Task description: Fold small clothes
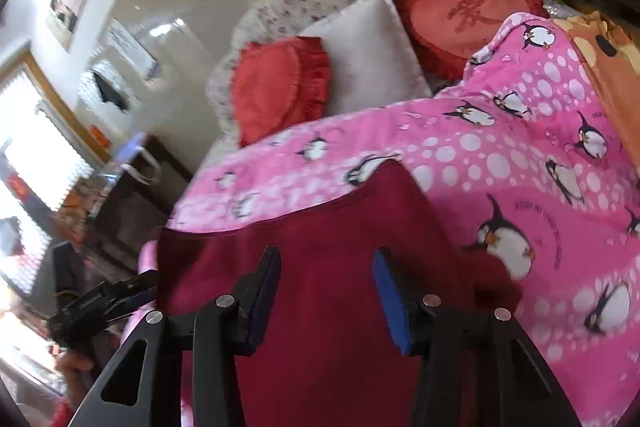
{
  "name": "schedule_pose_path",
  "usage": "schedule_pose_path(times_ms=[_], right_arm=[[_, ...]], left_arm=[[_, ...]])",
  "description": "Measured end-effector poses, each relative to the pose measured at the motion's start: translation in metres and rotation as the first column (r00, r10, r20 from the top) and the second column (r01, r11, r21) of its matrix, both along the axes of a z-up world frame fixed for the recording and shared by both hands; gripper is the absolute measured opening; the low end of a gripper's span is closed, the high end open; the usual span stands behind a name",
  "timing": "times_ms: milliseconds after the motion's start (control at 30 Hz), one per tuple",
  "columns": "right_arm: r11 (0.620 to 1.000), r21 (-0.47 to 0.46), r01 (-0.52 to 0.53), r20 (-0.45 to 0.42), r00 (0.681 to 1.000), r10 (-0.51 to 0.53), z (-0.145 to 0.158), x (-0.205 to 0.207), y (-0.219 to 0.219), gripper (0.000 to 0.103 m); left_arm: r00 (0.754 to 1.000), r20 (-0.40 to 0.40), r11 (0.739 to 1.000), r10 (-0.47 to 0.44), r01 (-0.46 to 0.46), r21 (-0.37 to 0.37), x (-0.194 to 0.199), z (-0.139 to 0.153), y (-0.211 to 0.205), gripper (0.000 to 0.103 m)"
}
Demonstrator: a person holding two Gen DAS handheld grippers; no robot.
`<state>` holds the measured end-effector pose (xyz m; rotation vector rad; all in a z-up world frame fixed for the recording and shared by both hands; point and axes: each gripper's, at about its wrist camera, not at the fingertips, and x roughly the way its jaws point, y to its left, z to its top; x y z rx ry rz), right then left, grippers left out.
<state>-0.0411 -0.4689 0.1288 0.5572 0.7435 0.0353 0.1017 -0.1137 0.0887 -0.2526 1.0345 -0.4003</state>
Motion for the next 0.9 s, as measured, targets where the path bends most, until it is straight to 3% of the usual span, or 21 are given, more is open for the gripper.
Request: schedule_pose_path(times_ms=[133,267,400,567,700,900], right_arm=[[0.999,-0.032,0.033,-0.061,0.998,-0.035,-0.022,0.026,-0.007,0.047],[0.999,-0.042,0.034,-0.064,0.997,-0.036,-0.038,0.038,-0.013,0.046],[0.998,-0.064,0.017,-0.070,0.997,-0.022,-0.033,0.038,-0.011,0.046],[0.999,-0.036,0.028,-0.036,0.999,-0.029,-0.006,0.000,-0.011,0.046],[0.998,-0.063,0.015,-0.036,0.999,-0.017,0.006,-0.035,-0.004,0.046],[0.995,-0.096,-0.015,-0.097,0.995,0.006,-0.009,-0.068,0.011,0.046]], left_arm=[[0.999,-0.028,0.998,0.037,-0.035,0.056,0.027,-0.021,-0.006,0.079],[0.993,-0.088,0.997,0.075,-0.073,0.027,0.042,-0.031,-0.002,0.080],[0.992,-0.098,0.997,0.078,-0.075,0.032,0.041,-0.024,0.000,0.080],[0.997,-0.039,0.997,0.068,-0.066,0.039,0.017,-0.004,0.012,0.080],[0.999,0.033,0.994,0.040,-0.043,0.101,-0.013,0.006,0.017,0.080],[0.999,0.021,0.988,0.034,-0.037,0.148,-0.048,-0.016,0.031,0.080]])
